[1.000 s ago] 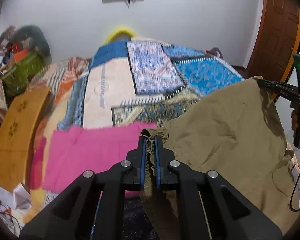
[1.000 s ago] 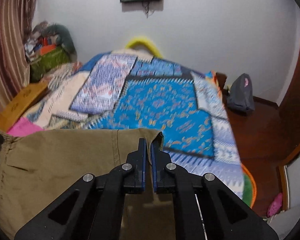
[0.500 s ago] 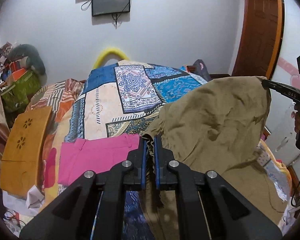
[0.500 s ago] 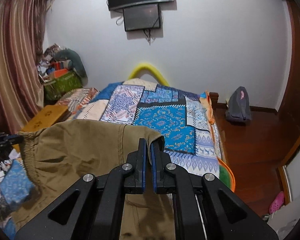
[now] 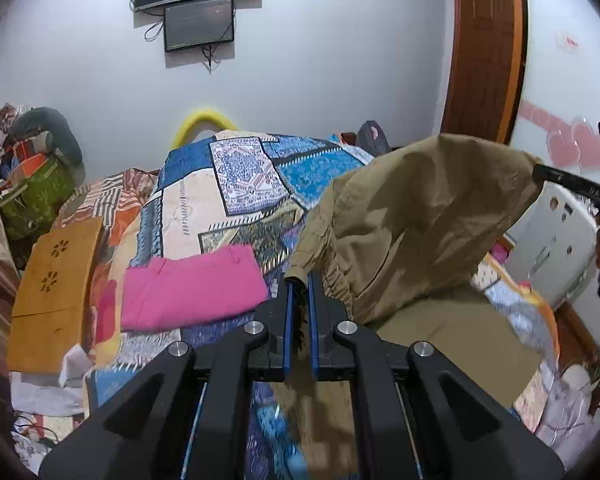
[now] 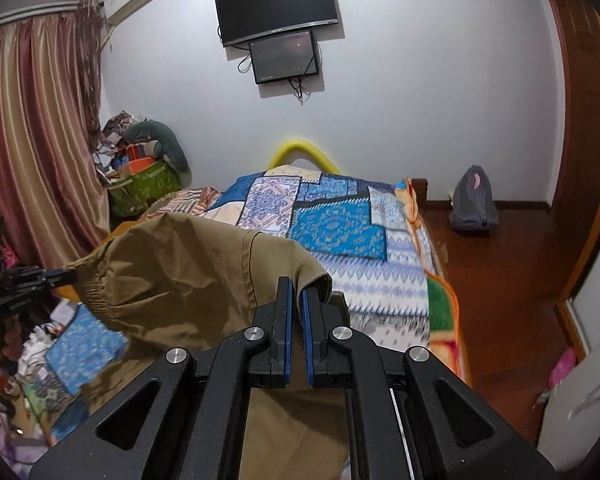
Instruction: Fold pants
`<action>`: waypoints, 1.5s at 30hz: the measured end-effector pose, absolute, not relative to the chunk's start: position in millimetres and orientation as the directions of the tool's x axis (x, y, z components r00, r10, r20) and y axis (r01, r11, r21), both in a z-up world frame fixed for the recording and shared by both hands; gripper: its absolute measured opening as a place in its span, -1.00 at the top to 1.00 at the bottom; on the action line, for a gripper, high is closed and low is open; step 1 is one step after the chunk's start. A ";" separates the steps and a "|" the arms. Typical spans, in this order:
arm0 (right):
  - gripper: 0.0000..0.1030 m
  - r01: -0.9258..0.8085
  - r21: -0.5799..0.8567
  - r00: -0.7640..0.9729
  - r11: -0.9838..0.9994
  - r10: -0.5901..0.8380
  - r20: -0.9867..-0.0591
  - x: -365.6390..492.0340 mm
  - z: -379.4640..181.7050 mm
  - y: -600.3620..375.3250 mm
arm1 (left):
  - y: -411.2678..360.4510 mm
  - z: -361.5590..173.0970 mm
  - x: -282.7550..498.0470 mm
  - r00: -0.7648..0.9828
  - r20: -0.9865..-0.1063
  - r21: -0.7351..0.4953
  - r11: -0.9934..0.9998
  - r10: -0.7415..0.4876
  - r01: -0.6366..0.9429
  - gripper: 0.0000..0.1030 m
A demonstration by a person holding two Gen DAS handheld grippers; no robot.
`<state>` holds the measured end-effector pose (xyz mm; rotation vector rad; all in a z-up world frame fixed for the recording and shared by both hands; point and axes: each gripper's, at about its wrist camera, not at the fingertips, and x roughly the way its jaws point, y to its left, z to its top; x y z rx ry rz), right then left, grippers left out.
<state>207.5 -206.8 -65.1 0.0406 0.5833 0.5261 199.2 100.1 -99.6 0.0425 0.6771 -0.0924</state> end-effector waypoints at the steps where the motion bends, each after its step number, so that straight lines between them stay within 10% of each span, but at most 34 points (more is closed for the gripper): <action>1: 0.92 -0.461 0.188 0.706 0.867 0.487 -0.515 202.0 -68.2 -208.0 | 98.5 -101.8 194.8 0.772 -0.632 0.017 0.995 -0.067 0.100 0.88; 34: 0.85 -0.335 0.124 0.619 0.934 0.317 -0.719 82.0 -193.6 -253.3 | 100.3 -176.8 93.3 0.669 -0.741 -0.008 0.998 -0.049 0.065 0.99; 45: 0.43 -0.303 0.100 0.654 0.948 0.284 -0.701 86.9 -168.1 -255.0 | 75.7 -167.8 126.1 0.663 -0.747 -0.012 0.997 -0.060 0.076 0.92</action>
